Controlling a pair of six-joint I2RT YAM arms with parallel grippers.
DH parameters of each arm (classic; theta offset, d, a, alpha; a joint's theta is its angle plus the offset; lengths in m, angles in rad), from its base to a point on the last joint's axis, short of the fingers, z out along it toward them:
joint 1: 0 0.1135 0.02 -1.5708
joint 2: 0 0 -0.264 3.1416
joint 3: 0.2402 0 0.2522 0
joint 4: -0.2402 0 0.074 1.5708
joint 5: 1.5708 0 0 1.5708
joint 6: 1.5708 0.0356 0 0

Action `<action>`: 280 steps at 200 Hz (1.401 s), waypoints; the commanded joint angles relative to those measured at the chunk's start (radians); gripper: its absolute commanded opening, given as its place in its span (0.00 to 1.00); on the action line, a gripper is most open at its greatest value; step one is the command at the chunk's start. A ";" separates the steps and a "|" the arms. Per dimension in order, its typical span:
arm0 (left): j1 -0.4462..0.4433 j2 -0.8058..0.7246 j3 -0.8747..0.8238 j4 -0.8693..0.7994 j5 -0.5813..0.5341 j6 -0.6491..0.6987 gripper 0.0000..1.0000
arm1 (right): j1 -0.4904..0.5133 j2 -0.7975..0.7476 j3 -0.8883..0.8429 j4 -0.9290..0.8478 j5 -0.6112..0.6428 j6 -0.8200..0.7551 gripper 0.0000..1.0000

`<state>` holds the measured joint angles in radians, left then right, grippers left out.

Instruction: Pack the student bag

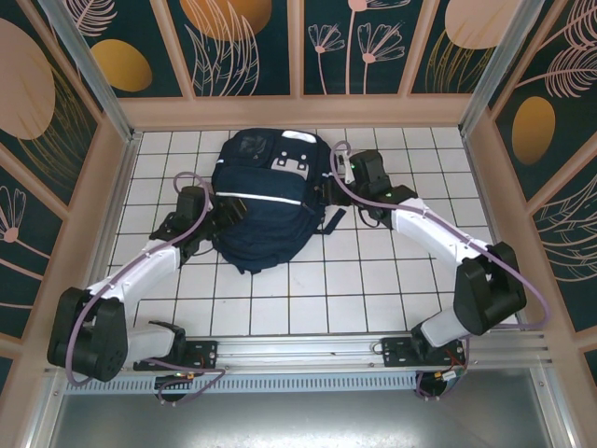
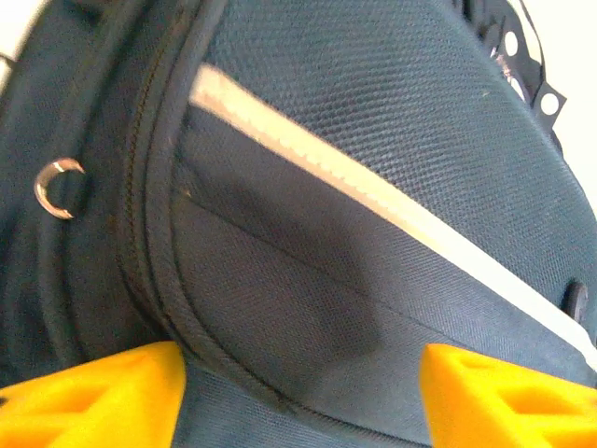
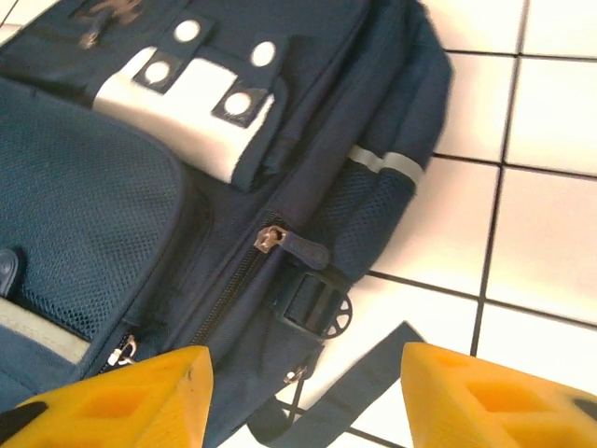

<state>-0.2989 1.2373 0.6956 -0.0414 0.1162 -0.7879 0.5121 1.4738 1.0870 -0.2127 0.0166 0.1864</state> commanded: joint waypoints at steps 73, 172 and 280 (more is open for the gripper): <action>0.015 -0.269 -0.061 0.066 -0.894 0.182 0.99 | -0.209 -0.244 -0.257 0.339 0.586 0.053 0.99; 0.169 -0.164 -0.325 0.540 -0.902 0.403 0.98 | -0.361 -0.244 -0.698 0.901 0.575 -0.150 0.99; 0.205 0.131 -0.471 1.210 -0.498 0.716 0.99 | -0.524 -0.118 -0.885 1.351 0.123 -0.150 0.99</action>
<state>-0.1043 1.3361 0.2085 0.9970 -0.5007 -0.1421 0.0154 1.3342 0.2214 0.9680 0.3222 0.0315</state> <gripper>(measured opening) 0.985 0.987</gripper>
